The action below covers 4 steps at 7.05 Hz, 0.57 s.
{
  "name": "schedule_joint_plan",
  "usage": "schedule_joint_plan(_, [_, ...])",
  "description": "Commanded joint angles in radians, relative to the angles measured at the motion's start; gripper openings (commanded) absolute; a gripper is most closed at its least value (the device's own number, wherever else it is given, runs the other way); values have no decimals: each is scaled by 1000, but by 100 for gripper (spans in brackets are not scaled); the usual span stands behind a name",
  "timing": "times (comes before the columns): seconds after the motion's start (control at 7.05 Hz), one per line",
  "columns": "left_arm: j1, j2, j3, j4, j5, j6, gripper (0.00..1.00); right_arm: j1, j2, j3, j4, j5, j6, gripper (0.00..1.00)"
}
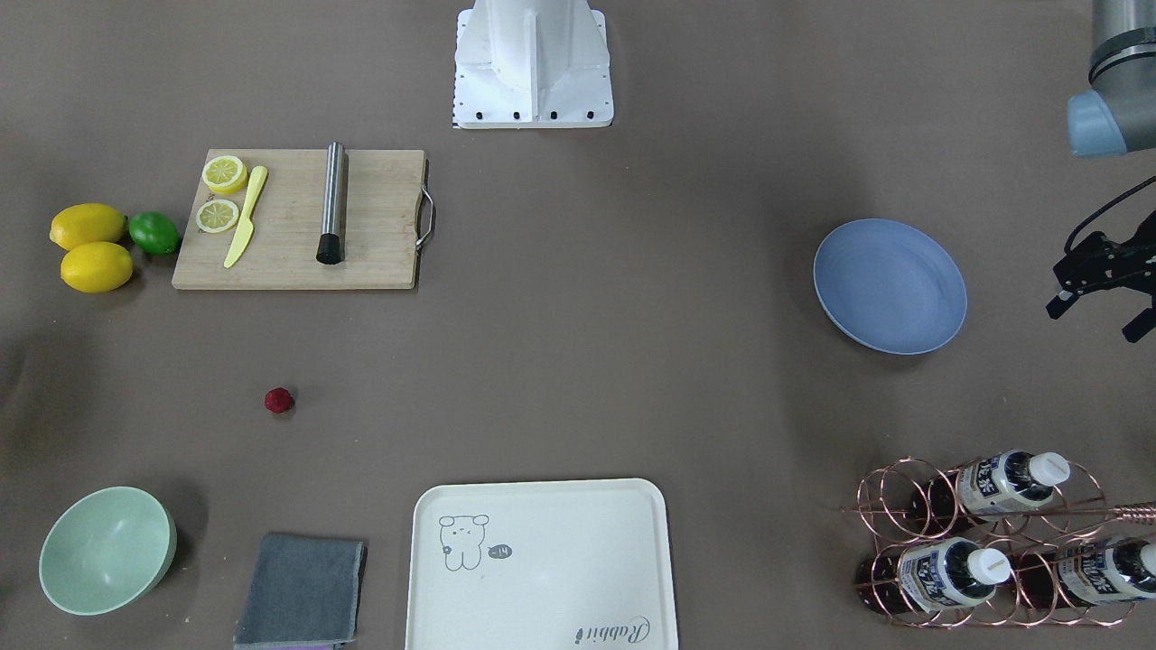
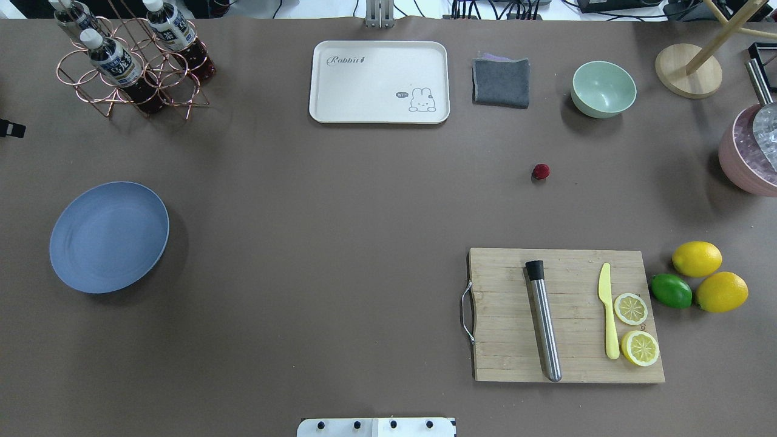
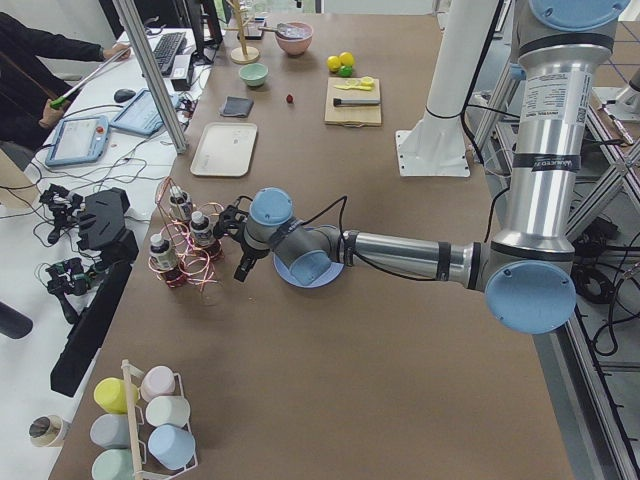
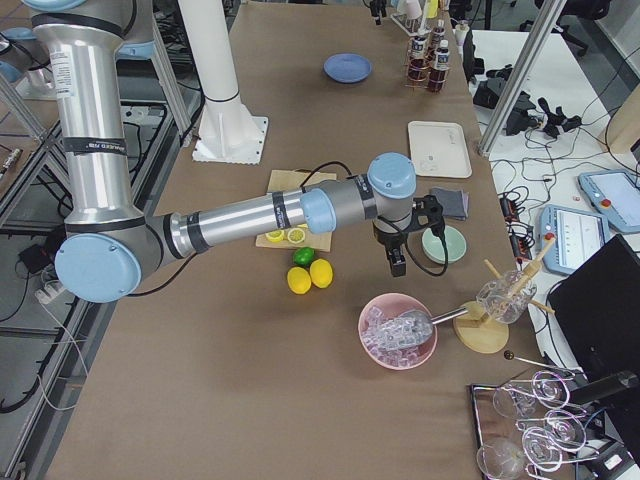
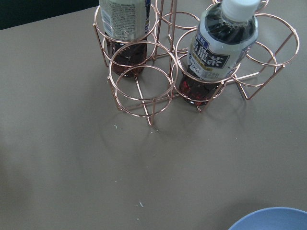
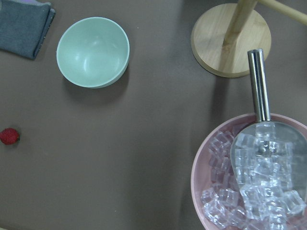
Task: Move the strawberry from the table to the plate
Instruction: 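Lower the left gripper to the blue plate's edge nearest it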
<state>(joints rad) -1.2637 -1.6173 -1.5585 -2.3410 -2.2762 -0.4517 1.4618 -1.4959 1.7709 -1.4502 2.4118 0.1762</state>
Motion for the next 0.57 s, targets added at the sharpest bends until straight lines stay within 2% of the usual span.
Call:
schedule_joint_plan(0.0, [88, 22, 35, -23, -11, -101, 98, -69, 0, -2, 100, -13, 164, 100])
schedule_joint_plan(0.14, [108, 23, 38, -68, -9, -183, 98, -90, 8, 4, 118, -25, 219, 100])
schedule_joint_plan(0.43, [155, 60, 171, -312, -5, -229, 98, -113, 23, 12, 138, -46, 299, 100])
